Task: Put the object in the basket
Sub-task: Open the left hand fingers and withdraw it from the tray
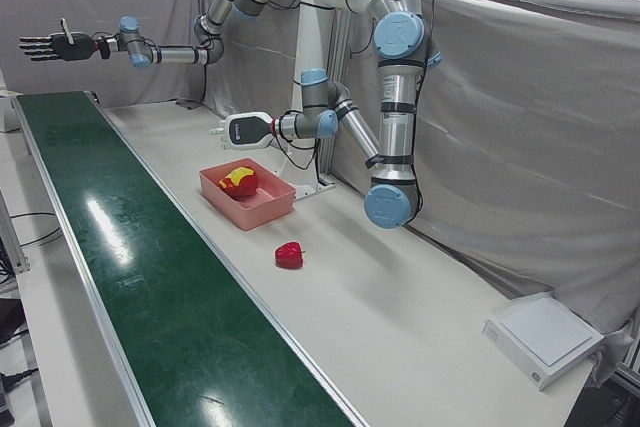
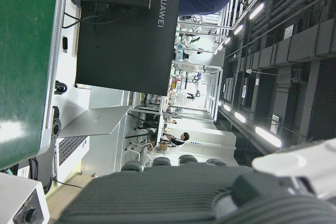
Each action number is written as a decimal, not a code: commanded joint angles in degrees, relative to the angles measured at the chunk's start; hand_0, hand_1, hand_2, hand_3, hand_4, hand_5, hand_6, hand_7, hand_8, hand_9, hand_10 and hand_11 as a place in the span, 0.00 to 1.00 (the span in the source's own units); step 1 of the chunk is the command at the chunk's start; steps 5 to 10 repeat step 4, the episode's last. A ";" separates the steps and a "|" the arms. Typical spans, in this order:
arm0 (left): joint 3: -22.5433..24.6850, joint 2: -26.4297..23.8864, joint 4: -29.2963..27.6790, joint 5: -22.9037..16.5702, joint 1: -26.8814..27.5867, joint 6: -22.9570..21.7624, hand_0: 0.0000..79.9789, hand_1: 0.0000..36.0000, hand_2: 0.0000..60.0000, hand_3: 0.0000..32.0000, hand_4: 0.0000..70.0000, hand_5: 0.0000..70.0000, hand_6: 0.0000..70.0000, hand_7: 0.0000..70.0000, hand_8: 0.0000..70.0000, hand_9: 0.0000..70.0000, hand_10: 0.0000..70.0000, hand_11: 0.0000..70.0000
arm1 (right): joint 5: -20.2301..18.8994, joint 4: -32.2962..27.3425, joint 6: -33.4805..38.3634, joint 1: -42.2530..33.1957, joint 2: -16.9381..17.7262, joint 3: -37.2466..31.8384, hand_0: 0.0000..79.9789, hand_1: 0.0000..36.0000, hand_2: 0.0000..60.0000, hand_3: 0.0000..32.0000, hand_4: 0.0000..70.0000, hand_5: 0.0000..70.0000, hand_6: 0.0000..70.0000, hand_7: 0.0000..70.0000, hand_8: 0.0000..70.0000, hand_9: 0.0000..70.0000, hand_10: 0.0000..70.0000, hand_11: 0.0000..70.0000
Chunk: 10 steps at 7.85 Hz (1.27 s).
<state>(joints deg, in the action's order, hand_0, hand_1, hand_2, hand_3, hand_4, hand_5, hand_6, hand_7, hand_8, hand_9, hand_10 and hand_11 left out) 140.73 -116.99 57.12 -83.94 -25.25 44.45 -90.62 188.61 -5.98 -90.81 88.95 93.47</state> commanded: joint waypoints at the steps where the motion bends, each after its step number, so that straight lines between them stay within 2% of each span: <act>1: 0.52 0.80 0.01 0.00 -4.18 -2.00 0.59 0.32 0.23 0.00 0.28 0.71 0.14 0.25 0.37 0.56 0.25 0.38 | 0.00 0.00 0.00 -0.07 0.00 -0.04 0.00 0.00 0.00 0.00 0.00 0.00 0.00 0.00 0.00 0.00 0.00 0.00; 4: 0.43 1.84 -1.30 0.00 -8.40 -3.49 0.58 0.30 0.24 0.00 0.29 0.71 0.14 0.25 0.37 0.57 0.25 0.37 | 0.00 0.00 0.00 -0.07 0.00 -0.05 0.00 0.00 0.00 0.00 0.00 0.00 0.00 0.00 0.00 0.00 0.00 0.00; 10: 0.43 1.84 -1.30 0.00 -8.40 -3.49 0.58 0.30 0.24 0.00 0.29 0.71 0.14 0.25 0.37 0.57 0.25 0.37 | 0.00 0.00 0.00 -0.07 0.00 -0.05 0.00 0.00 0.00 0.00 0.00 0.00 0.00 0.00 0.00 0.00 0.00 0.00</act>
